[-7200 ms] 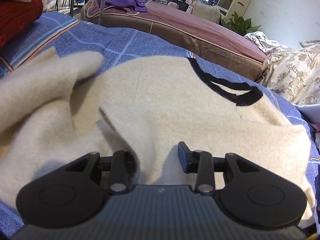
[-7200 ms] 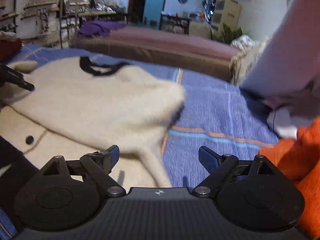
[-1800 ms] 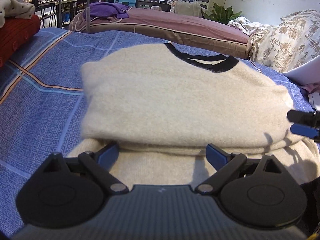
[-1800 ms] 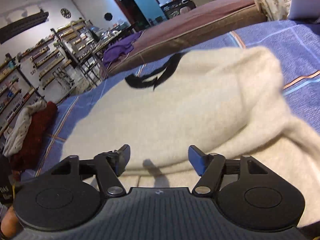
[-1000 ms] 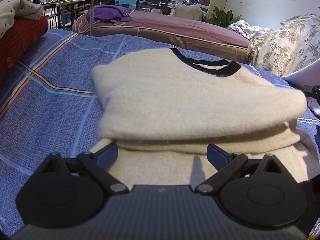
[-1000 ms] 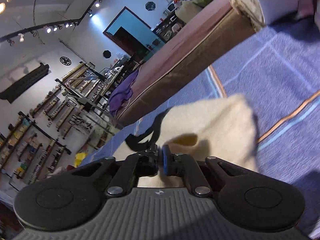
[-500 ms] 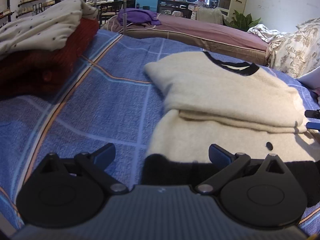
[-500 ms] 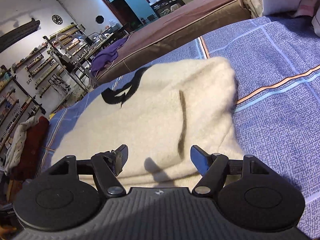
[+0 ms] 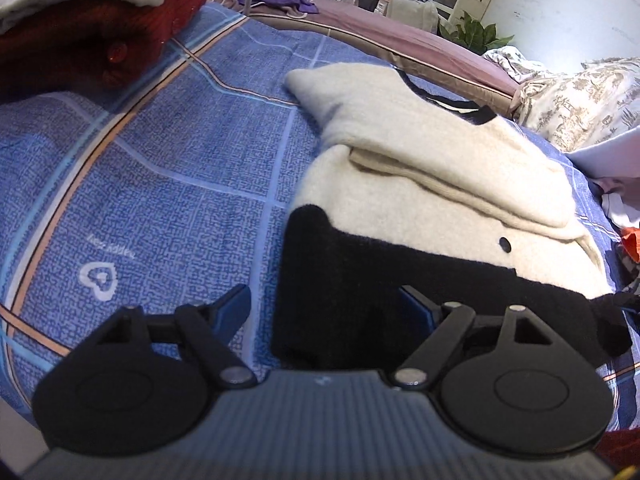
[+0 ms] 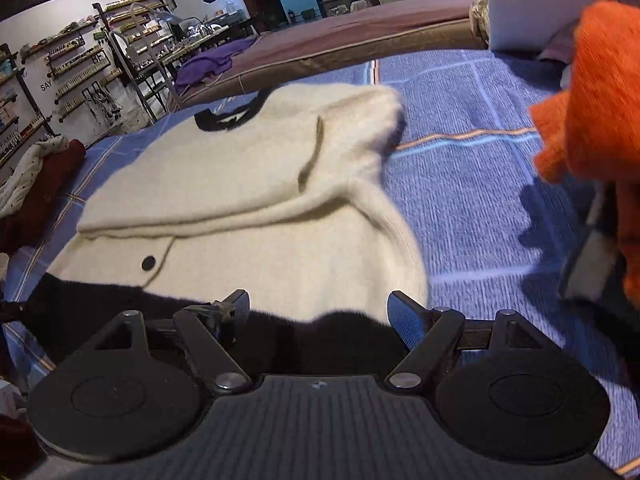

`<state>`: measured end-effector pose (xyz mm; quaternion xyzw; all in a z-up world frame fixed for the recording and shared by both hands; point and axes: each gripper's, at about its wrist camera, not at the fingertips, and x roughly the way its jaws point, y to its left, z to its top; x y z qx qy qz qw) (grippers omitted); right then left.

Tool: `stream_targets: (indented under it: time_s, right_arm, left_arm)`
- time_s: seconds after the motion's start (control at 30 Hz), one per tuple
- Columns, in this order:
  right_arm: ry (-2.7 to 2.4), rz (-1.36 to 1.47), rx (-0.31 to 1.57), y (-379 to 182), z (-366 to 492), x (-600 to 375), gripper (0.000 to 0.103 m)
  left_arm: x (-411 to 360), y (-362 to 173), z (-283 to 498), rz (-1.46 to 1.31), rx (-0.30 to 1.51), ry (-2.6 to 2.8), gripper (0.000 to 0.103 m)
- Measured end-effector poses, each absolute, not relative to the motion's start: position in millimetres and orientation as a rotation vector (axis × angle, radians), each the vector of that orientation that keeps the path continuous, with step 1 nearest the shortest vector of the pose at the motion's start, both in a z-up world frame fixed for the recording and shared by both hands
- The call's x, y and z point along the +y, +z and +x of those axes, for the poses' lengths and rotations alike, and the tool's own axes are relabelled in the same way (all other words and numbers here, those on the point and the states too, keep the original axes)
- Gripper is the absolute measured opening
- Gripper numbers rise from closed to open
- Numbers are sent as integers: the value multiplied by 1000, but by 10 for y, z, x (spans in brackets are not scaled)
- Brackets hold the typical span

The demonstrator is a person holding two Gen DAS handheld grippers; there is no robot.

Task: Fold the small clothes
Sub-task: 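Grasp the black hem of the cream sweater with both grippers, then lift the black hem over onto the collar with both grippers and release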

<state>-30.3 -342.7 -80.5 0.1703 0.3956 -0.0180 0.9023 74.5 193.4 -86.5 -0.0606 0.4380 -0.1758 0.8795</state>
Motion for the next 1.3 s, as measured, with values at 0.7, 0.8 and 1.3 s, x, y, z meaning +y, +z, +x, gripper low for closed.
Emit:
stream_targets:
  time_s: [0.7, 0.8, 1.3]
  right_arm:
    - [-10, 490, 801, -1102, -578, -3352, 30]
    - [6, 561, 795, -1062, -593, -3384, 25]
    - [32, 614, 576, -232, 1404, -3892, 22]
  left_arm:
    - [1692, -1026, 704, -134, 874, -448, 7]
    - [1707, -976, 766, -201, 869, -467, 7]
    - [878, -85, 2712, -185, 646, -400, 7]
